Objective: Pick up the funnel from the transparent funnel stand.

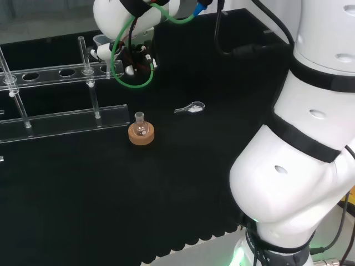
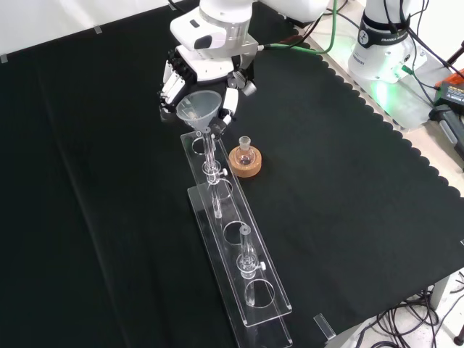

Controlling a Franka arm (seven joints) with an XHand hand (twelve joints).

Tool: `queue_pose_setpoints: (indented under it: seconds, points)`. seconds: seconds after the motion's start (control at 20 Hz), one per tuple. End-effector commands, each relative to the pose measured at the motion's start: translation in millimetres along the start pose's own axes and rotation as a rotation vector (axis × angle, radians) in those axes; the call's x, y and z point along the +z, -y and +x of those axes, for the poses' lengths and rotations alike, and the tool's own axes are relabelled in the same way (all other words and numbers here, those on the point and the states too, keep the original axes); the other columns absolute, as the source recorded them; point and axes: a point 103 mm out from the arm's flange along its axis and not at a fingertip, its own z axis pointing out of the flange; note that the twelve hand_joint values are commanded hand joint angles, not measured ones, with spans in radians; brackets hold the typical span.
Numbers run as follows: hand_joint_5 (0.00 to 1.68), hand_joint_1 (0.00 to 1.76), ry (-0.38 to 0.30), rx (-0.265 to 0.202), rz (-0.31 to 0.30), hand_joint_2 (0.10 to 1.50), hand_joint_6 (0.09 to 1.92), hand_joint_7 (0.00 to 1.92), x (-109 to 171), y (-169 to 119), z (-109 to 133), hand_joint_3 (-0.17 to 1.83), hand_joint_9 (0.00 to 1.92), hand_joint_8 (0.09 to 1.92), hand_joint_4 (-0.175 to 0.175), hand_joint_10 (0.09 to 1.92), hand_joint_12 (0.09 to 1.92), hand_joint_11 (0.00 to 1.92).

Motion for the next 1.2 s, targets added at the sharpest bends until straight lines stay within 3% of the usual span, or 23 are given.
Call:
queue_pose_setpoints:
  seconds: [0.05,0.35,0.9,1.2]
  points:
    - [1.24,0.89,0.094,-0.032,-0.118,0.66,0.84,1.46,-31.7,6.3,0.5,0.64,1.79,0.9,-0.175,0.44,0.74,1.51]
    - [1.27,0.91,0.111,-0.03,-0.168,0.65,0.83,1.49,-59.1,14.1,-2.7,0.64,1.82,0.89,-0.175,0.43,0.73,1.54]
    - [1.33,0.94,0.063,-0.032,-0.287,0.64,0.82,1.55,-153.2,66.3,-15.5,0.64,1.88,0.87,-0.175,0.41,0.7,1.58]
    - [1.34,0.94,0.039,-0.035,-0.291,0.64,0.82,1.56,-172.2,92.0,-15.7,0.64,1.89,0.87,-0.175,0.41,0.69,1.59]
